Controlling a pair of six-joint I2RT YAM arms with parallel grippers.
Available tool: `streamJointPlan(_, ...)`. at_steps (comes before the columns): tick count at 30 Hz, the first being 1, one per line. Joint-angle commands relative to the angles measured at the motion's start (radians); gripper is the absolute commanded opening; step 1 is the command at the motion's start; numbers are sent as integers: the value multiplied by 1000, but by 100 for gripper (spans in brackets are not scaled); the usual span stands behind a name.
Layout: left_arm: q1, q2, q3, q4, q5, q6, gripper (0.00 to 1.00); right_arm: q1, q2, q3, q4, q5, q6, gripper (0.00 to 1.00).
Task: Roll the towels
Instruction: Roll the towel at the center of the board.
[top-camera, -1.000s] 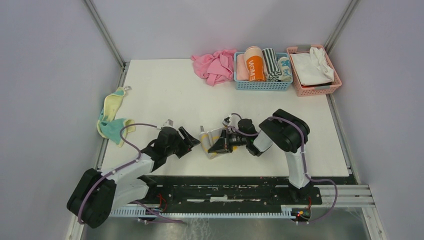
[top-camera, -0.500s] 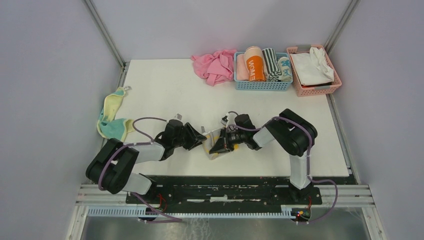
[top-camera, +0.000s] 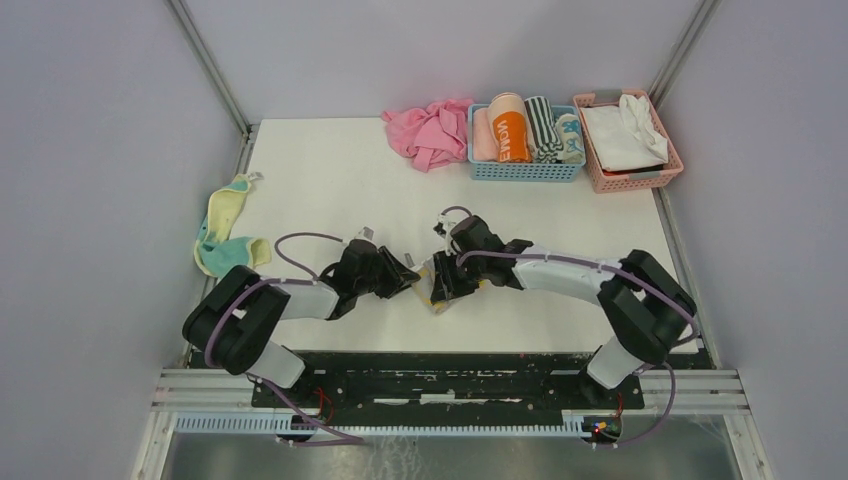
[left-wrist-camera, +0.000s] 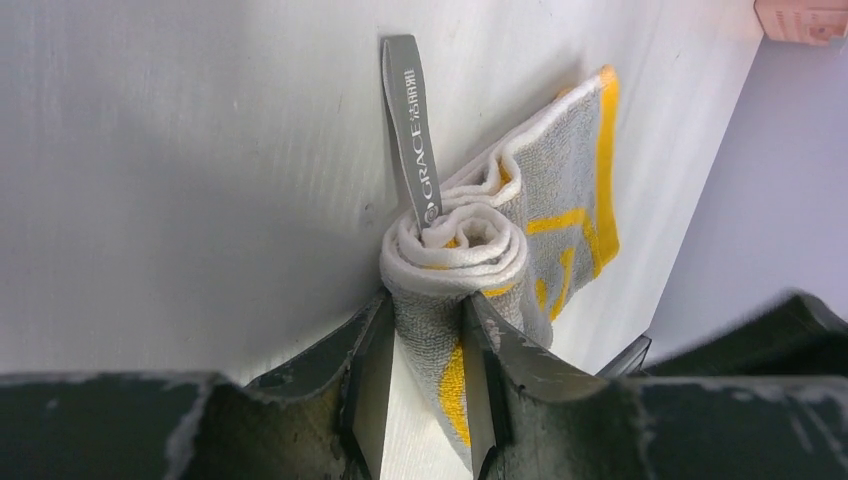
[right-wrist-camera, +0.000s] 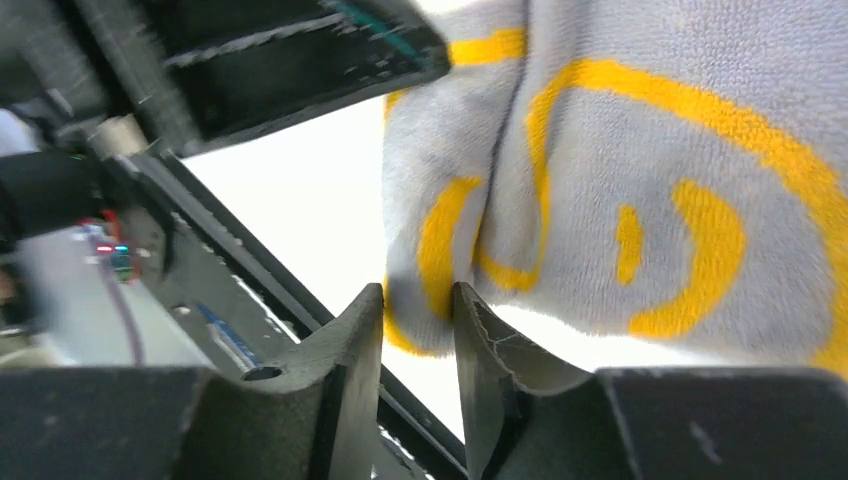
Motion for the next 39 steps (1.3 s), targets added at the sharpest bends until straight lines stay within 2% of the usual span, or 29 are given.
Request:
streamJointPlan(1, -20, 7, -16, -163, -122, -27, 38, 152, -156, 96, -270, 427, -163, 41)
streamJointPlan(5, -35, 4, -11, -168, -132, -45, 38, 279, -197, 125, -265, 660, -225, 45)
streamJointPlan(12, -43, -18, -15, -191, -155, -57, 38, 414, -68, 184, -197, 834, -318, 46)
streamJointPlan(19, -46, -35, -32, -196, -170, -75, 37, 467, 62, 232, -181, 877, -354, 41)
streamJointPlan(33, -48, -60, -57, -200, -173, -101, 36, 467, 248, 286, -378, 944, -329, 42)
streamJointPlan(39, -47, -182, -136, -256, -215, -142, 35, 456, 250, 312, -360, 786, -387, 31)
